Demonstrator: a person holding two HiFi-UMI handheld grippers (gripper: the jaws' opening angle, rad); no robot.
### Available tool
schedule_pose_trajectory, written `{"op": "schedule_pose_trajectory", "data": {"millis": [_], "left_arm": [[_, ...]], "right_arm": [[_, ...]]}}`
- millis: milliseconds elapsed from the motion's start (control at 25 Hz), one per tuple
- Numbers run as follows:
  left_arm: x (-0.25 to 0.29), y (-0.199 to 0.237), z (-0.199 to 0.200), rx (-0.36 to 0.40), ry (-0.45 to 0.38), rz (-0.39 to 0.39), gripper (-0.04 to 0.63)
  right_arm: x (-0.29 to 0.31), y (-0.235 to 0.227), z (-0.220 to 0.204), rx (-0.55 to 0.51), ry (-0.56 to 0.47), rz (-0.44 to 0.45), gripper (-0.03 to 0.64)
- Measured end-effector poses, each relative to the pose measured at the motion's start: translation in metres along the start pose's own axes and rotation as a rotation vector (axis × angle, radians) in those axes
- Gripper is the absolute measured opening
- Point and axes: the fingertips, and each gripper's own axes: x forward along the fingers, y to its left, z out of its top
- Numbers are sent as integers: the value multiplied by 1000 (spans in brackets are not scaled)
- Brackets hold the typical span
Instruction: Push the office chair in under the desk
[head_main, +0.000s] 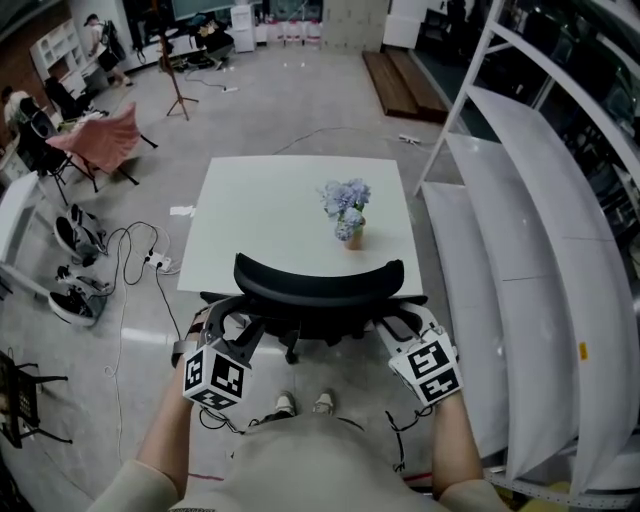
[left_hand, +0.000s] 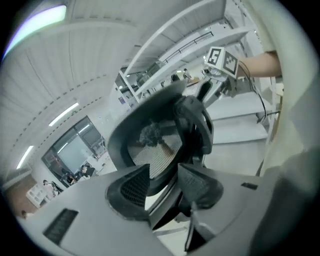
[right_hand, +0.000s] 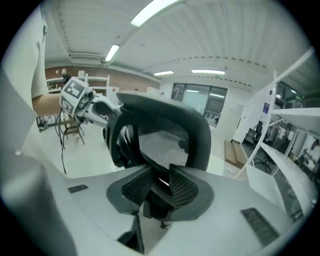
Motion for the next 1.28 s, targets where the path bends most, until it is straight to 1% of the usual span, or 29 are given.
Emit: {"op": "schedule_pose_trajectory", "data": {"millis": [80, 160, 280, 320, 360, 400, 440, 520, 600, 680, 800, 880, 1000, 1040, 1120, 1200, 1280], "left_arm": [[-16, 5, 18, -30, -67, -14, 175], [-30, 6, 31, -41, -111, -47, 175], [-48, 12, 48, -60, -172, -62, 167], [-54, 17, 55, -76, -203, -52, 159], [-61, 23, 64, -94, -243, -35, 129], [-67, 31, 74, -110, -290, -14, 82], [-74, 38, 85, -117, -338, 7, 55], [-86, 50, 105, -112, -407, 42, 41], [-97, 58, 120, -87, -445, 68, 40], [-108, 67, 134, -63, -466, 96, 35], [-125, 82, 149, -41, -475, 166, 25], [-136, 91, 155, -59, -484, 204, 18], [-146, 101, 156, -117, -489, 248, 9], [-148, 103, 156, -122, -487, 258, 9], [-149, 105, 155, -107, -483, 269, 9], [-146, 105, 152, -106, -482, 267, 9], [-140, 103, 148, -122, -479, 258, 9]], "right_arm": [[-17, 5, 26, 46, -91, 3, 84], [-35, 6, 50, 78, -177, -8, 56], [-56, 4, 78, 91, -266, -46, 34], [-61, 4, 86, 89, -286, -56, 32], [-65, 5, 94, 92, -305, -60, 32], [-69, 7, 102, 103, -326, -57, 31], [-74, 8, 112, 122, -352, -48, 24], [-86, 12, 134, 152, -422, -29, 9], [-99, 17, 157, 151, -492, -30, 8], [-111, 21, 179, 134, -549, -43, 8], [-125, 28, 206, 98, -614, -69, 6], [-131, 30, 219, 78, -650, -92, 6], [-138, 33, 231, 65, -696, -111, 6], [-138, 34, 233, 61, -702, -113, 6], [-136, 36, 232, 50, -696, -116, 6], [-130, 35, 227, 46, -675, -121, 6], [-123, 33, 221, 45, -649, -121, 6]]}}
